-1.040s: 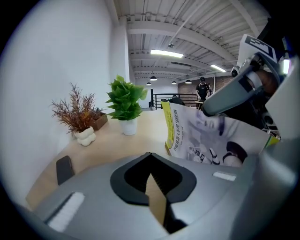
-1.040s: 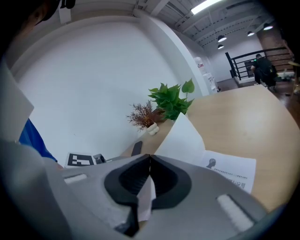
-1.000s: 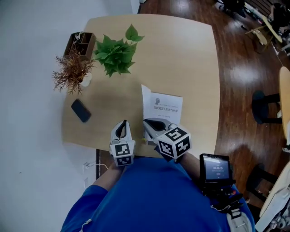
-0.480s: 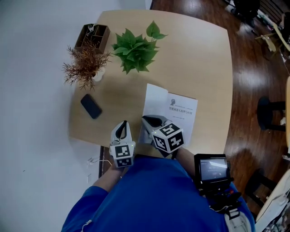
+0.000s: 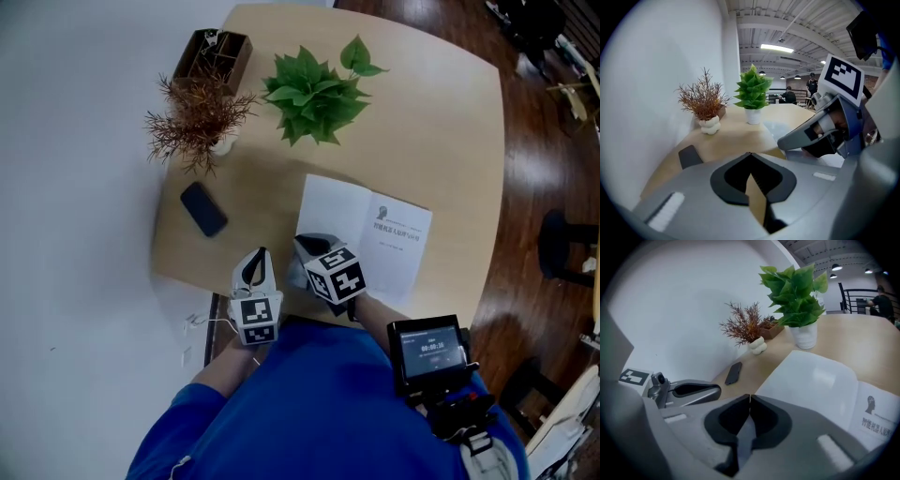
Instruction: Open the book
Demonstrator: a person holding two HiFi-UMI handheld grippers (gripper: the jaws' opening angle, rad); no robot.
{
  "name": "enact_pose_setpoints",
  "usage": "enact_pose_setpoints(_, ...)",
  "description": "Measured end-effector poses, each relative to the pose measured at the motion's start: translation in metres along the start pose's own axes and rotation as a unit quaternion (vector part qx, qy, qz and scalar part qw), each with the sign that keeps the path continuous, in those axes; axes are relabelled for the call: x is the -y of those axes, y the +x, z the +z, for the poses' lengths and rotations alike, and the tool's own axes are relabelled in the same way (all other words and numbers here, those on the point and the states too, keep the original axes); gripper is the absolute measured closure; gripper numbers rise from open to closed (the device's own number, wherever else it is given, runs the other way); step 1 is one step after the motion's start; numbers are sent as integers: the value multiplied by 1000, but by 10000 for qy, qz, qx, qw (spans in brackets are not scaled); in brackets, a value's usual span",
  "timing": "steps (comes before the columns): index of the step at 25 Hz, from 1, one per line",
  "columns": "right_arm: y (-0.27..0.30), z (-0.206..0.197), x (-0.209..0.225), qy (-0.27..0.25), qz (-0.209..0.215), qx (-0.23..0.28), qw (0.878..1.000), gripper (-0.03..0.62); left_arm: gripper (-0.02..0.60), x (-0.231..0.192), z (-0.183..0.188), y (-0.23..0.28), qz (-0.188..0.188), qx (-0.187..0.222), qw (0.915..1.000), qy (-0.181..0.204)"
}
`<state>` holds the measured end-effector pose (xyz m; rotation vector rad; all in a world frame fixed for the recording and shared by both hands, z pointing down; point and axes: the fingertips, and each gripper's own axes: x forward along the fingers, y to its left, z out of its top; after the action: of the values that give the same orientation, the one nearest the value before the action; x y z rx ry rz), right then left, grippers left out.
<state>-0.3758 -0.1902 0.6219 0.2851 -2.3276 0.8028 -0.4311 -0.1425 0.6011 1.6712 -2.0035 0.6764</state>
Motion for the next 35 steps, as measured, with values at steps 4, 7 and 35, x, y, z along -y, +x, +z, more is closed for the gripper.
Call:
enact_pose_setpoints(4,23,-7,8,2,-91,-261,9996,586,574,-8,-7,0,19,-71,10000,-49)
enact_pose_setpoints(7,34,-13,12,7,-119,-430,9990,586,574,-11,-13,-1,26,-136,9999,-89)
enact_pose_setpoints(35,71,-30,23,-200,-387,-766,9961,565,574,-15,-23,11,-64,-290,9996,6)
